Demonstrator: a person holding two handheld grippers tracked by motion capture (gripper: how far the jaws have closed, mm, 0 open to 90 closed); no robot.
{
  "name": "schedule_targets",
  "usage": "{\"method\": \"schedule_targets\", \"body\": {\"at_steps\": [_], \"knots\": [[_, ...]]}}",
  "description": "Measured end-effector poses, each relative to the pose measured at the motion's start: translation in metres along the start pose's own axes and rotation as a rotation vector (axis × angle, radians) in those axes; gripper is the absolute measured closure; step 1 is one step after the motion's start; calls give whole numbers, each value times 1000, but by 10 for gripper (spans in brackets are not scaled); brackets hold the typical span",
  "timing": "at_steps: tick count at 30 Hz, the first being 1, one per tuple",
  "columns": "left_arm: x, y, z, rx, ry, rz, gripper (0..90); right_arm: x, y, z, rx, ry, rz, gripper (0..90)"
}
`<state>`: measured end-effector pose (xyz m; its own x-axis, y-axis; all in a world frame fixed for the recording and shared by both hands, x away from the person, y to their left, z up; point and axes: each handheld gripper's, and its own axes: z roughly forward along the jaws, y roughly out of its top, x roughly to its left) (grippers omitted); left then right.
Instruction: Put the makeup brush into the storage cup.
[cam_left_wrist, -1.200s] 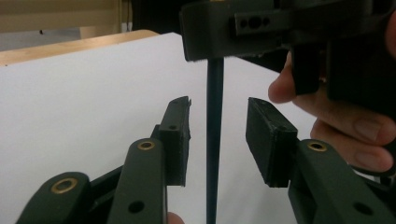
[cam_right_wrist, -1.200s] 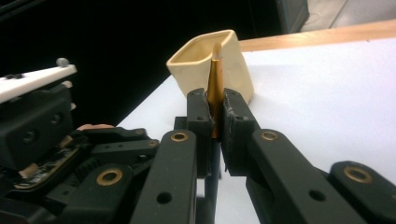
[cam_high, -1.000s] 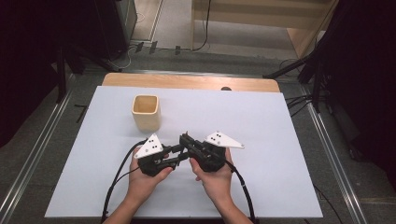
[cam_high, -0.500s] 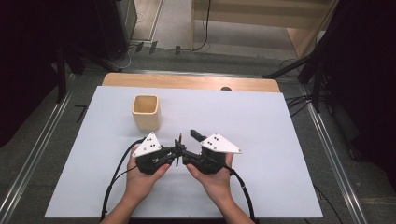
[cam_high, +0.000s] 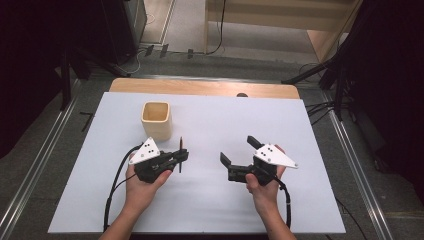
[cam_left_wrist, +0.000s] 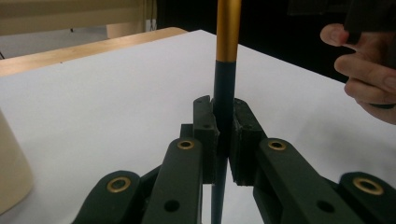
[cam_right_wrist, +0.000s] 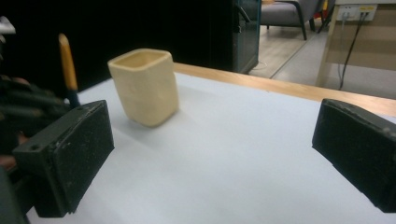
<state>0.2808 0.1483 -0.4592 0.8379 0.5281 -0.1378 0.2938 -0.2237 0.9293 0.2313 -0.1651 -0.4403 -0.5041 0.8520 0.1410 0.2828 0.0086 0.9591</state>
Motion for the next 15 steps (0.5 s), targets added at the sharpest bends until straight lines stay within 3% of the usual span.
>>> {"method": "schedule_targets", "body": {"at_steps": [3,6,15], "knots": [[1,0,-2,-4,4,-2,844,-14,-8,-10,8,-41,-22,0],[3,0,-3,-6,10,0,844,-31,-13,-17,8,-84,7,0],[7,1,-7,-25,7,-22,844,-43,-24,-27,39,-98,-8,10]]}}
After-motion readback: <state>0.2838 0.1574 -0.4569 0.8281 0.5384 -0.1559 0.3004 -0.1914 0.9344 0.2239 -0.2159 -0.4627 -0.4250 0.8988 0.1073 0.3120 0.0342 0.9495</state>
